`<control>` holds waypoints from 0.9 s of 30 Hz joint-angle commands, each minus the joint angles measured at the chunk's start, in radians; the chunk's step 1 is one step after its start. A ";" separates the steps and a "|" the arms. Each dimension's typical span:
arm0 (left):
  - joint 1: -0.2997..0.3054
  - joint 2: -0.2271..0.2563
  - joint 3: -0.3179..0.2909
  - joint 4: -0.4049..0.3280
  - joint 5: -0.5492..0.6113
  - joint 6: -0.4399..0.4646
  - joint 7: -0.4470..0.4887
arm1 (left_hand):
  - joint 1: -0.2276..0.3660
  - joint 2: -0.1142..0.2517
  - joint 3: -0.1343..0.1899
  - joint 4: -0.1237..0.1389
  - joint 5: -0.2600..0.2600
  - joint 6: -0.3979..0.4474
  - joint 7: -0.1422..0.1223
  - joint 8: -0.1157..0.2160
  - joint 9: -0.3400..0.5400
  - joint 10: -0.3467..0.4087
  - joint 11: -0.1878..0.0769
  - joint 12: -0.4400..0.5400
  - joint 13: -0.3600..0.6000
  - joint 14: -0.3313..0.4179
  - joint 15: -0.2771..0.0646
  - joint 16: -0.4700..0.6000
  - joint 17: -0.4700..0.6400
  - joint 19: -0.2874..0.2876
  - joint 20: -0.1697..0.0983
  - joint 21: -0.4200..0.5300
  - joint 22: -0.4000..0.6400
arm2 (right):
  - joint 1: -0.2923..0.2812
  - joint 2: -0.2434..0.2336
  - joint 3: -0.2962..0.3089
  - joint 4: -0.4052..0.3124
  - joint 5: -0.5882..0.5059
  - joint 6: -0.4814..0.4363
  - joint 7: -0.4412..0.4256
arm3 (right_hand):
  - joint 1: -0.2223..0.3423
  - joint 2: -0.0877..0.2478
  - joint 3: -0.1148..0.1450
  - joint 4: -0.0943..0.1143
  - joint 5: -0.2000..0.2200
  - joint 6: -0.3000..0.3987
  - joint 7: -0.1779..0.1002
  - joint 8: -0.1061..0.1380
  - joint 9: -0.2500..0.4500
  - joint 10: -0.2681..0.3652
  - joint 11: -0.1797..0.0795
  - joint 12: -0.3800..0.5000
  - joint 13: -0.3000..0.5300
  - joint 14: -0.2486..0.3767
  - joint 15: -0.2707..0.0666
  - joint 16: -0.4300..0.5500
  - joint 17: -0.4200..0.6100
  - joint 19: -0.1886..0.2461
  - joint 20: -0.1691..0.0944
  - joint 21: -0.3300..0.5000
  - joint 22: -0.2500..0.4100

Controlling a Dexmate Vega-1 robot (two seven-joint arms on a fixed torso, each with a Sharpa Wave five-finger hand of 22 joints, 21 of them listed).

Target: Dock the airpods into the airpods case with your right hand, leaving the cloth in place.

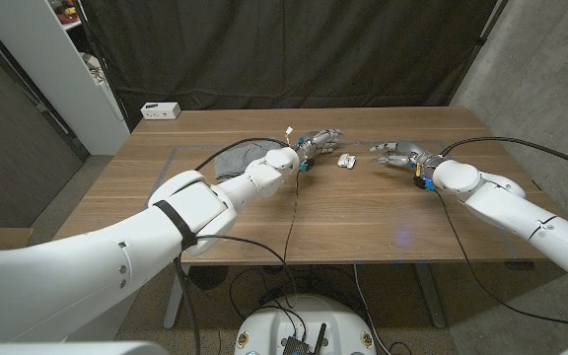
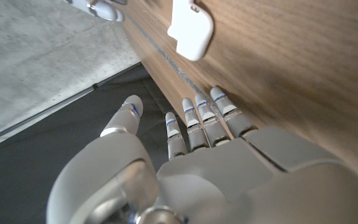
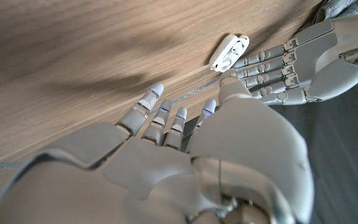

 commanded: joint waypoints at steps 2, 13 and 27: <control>-0.051 -0.044 0.084 0.002 -0.068 0.298 0.036 | -0.017 0.002 0.000 0.006 0.008 -0.010 0.000 0.008 0.002 0.038 -0.003 0.021 -0.005 0.125 -0.054 0.022 0.003 0.027 0.001 0.003 0.001 | -0.023 -0.002 0.021 -0.007 0.029 -0.027 -0.022 | -0.012 0.000 -0.002 0.005 0.002 -0.004 0.002 0.002 0.000 0.000 0.002 0.000 0.001 -0.008 -0.066 -0.001 0.002 0.003 0.004 0.002 0.004; -0.042 -0.061 0.060 0.002 -0.042 0.253 0.042 | -0.042 0.010 0.009 0.015 0.011 0.010 0.013 0.018 0.001 0.119 -0.027 0.050 -0.008 0.281 -0.123 0.039 0.005 0.035 0.003 -0.002 0.002 | -0.050 -0.012 0.032 -0.034 0.048 -0.054 -0.046 | -0.015 0.000 -0.002 0.003 0.003 -0.005 0.002 0.003 -0.003 0.000 0.007 0.002 0.001 -0.008 -0.067 -0.001 0.001 0.004 0.004 0.003 0.004; -0.039 -0.084 0.073 0.002 -0.034 0.239 0.020 | -0.050 0.010 0.020 0.012 0.013 0.039 0.017 0.025 0.001 0.183 -0.040 0.069 -0.006 0.339 -0.142 0.033 0.003 0.051 -0.007 0.000 0.002 | -0.076 -0.028 0.036 -0.057 0.049 -0.055 -0.064 | -0.022 0.001 -0.001 0.002 0.004 -0.008 0.004 0.005 -0.008 -0.001 0.004 0.003 0.001 -0.008 -0.067 0.000 0.000 0.003 0.005 0.003 0.004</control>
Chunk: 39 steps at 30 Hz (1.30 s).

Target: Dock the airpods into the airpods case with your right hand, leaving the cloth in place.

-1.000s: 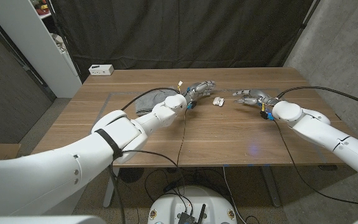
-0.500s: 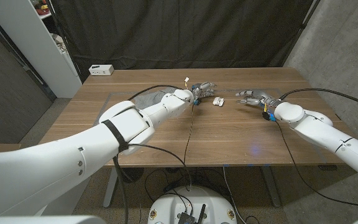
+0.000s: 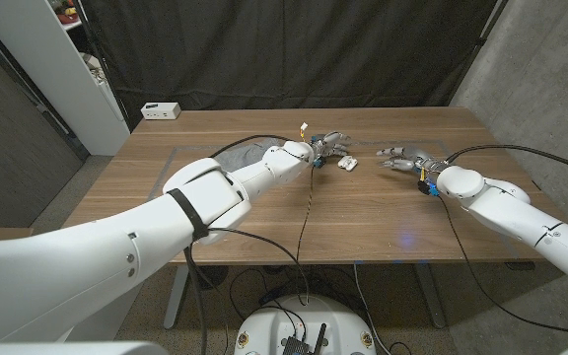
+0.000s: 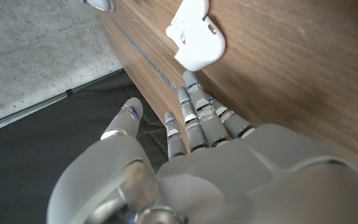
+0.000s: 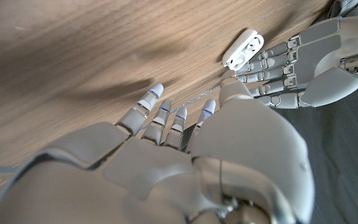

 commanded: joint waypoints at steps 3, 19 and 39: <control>0.000 -0.026 0.017 0.001 0.007 0.004 -0.012 | -0.008 0.004 0.013 -0.002 0.005 0.021 0.000 0.011 0.004 0.019 -0.005 0.006 0.004 0.023 -0.110 0.004 0.003 0.021 0.012 0.004 0.003 | -0.034 -0.020 0.008 -0.036 0.002 -0.008 -0.019 | -0.010 -0.004 0.002 -0.005 0.004 -0.004 -0.002 0.006 0.000 -0.001 0.006 0.003 0.001 -0.008 -0.066 -0.001 -0.002 0.002 0.007 0.003 0.004; 0.023 -0.023 0.017 0.001 0.016 -0.068 -0.102 | -0.022 0.012 0.025 0.002 0.004 0.080 0.020 0.023 0.003 0.077 -0.006 0.020 0.005 0.086 -0.122 0.001 0.006 0.058 -0.018 0.013 0.004 | -0.051 -0.031 0.025 -0.032 0.014 0.009 -0.024 | -0.017 -0.002 0.003 -0.007 0.003 -0.002 -0.006 0.009 -0.005 -0.003 0.004 0.003 0.001 -0.014 -0.065 -0.003 -0.002 0.000 0.008 0.003 0.004; 0.090 0.090 -0.048 0.004 0.091 -0.568 -0.276 | -0.015 -0.013 0.037 -0.020 0.000 0.110 0.015 0.004 0.006 -0.009 -0.006 -0.037 0.012 -0.154 -0.054 -0.079 0.002 -0.014 0.042 -0.021 0.006 | -0.036 -0.030 0.013 -0.006 0.002 0.067 0.013 | -0.023 -0.005 0.003 -0.011 0.003 -0.004 -0.004 0.009 -0.010 -0.008 0.009 0.002 0.000 -0.018 -0.060 -0.006 -0.004 -0.003 0.009 0.003 0.004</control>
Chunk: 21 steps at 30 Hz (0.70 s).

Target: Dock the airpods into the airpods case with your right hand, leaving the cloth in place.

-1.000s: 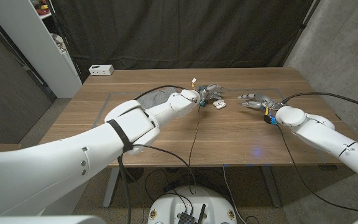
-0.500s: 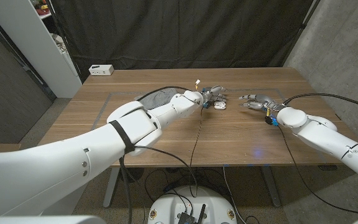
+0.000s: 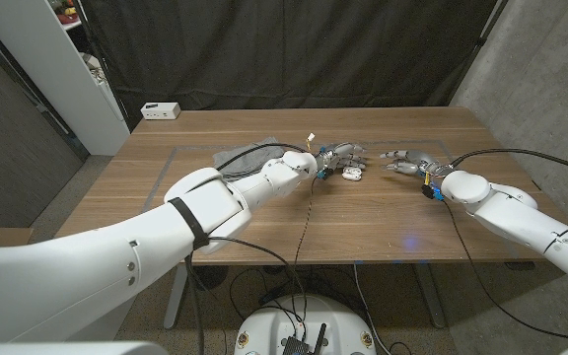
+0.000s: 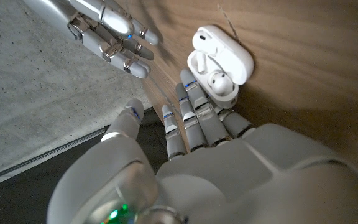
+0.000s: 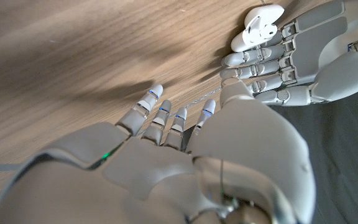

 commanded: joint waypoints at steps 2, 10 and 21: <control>0.075 0.123 -0.042 -0.126 0.068 -0.300 -0.014 | 0.016 -0.014 0.004 -0.013 -0.001 -0.018 -0.030 -0.016 0.003 -0.069 -0.006 -0.034 0.004 -0.175 -0.043 -0.013 0.000 -0.077 0.055 -0.016 0.002 | 0.010 0.000 -0.008 0.008 -0.011 0.039 0.025 | -0.011 -0.004 0.003 -0.006 0.002 -0.002 0.005 0.008 -0.001 -0.005 0.005 0.001 0.000 -0.010 -0.058 -0.006 0.000 0.002 0.004 0.002 0.003; 0.187 0.266 -0.095 -0.455 0.138 -0.277 0.173 | 0.017 -0.022 -0.011 -0.004 -0.004 -0.023 -0.038 -0.018 0.004 -0.108 -0.004 -0.048 -0.002 -0.320 -0.011 -0.013 0.001 -0.123 0.068 -0.023 0.002 | 0.039 -0.021 -0.028 -0.022 -0.029 0.003 0.076 | -0.023 -0.011 0.002 -0.006 0.001 -0.012 0.010 0.006 -0.006 -0.033 0.011 -0.008 -0.001 -0.036 -0.044 -0.019 -0.001 -0.019 0.016 -0.004 0.004; 0.238 0.290 -0.149 -0.529 0.208 -0.389 0.329 | -0.066 -0.001 -0.041 0.052 -0.017 0.028 -0.032 -0.001 0.007 -0.114 -0.003 -0.045 -0.008 -0.364 -0.004 0.005 0.009 -0.130 0.057 -0.017 0.002 | 0.124 -0.014 -0.092 -0.041 -0.074 -0.068 0.169 | -0.041 -0.042 -0.009 -0.015 -0.002 -0.053 0.010 -0.002 -0.015 -0.079 0.012 -0.017 -0.002 -0.082 -0.027 -0.039 -0.006 -0.066 0.033 -0.012 0.004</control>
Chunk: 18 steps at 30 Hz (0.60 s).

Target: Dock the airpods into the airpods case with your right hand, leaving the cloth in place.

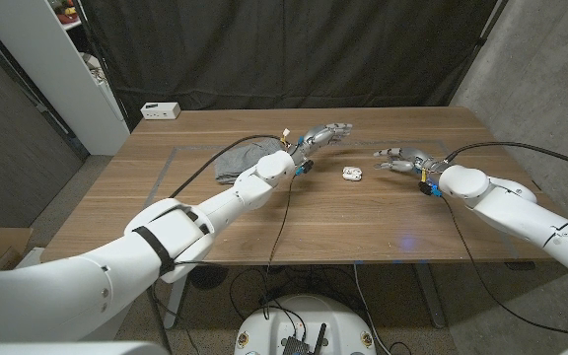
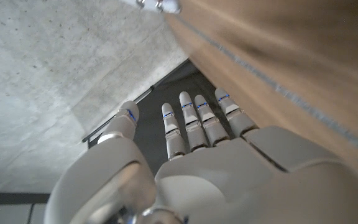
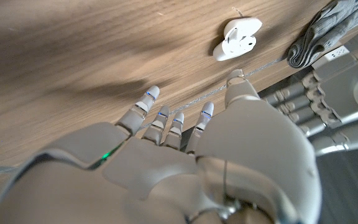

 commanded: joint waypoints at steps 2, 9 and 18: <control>0.073 0.064 -0.061 -0.163 0.073 -0.095 0.158 | -0.022 0.002 -0.002 0.015 -0.006 0.020 0.004 0.006 0.003 0.000 -0.003 0.004 -0.001 0.001 -0.040 0.009 0.003 0.000 -0.004 0.007 0.003 | 0.082 0.008 -0.070 -0.017 -0.062 -0.062 0.083 | 0.003 -0.009 -0.001 -0.011 0.000 0.002 -0.002 0.003 -0.001 -0.003 -0.004 0.002 0.003 -0.008 -0.028 -0.006 -0.003 -0.007 0.002 0.001 0.004; 0.089 0.061 -0.095 -0.142 0.046 -0.108 0.178 | -0.036 0.005 -0.006 0.022 -0.007 0.032 0.001 0.008 0.003 0.010 -0.004 0.009 -0.003 0.008 -0.045 0.013 0.002 0.002 -0.008 0.009 0.003 | 0.135 0.037 -0.123 -0.003 -0.120 -0.104 0.113 | 0.010 -0.016 0.002 -0.018 0.003 -0.006 -0.009 0.002 -0.004 -0.010 -0.004 0.002 0.003 -0.010 -0.031 -0.008 -0.006 -0.008 0.002 0.004 0.003; 0.102 0.070 -0.122 -0.134 0.043 -0.105 0.223 | -0.046 0.007 -0.008 0.024 -0.008 0.048 -0.003 0.011 0.002 0.023 -0.009 0.015 -0.005 0.020 -0.047 0.017 0.000 0.006 -0.009 0.011 0.003 | 0.116 0.053 -0.141 -0.043 -0.204 -0.147 0.019 | 0.009 -0.017 0.008 -0.019 0.007 0.016 -0.029 0.017 -0.010 0.000 -0.001 0.012 0.001 0.004 -0.018 0.000 -0.006 -0.002 0.003 0.011 0.003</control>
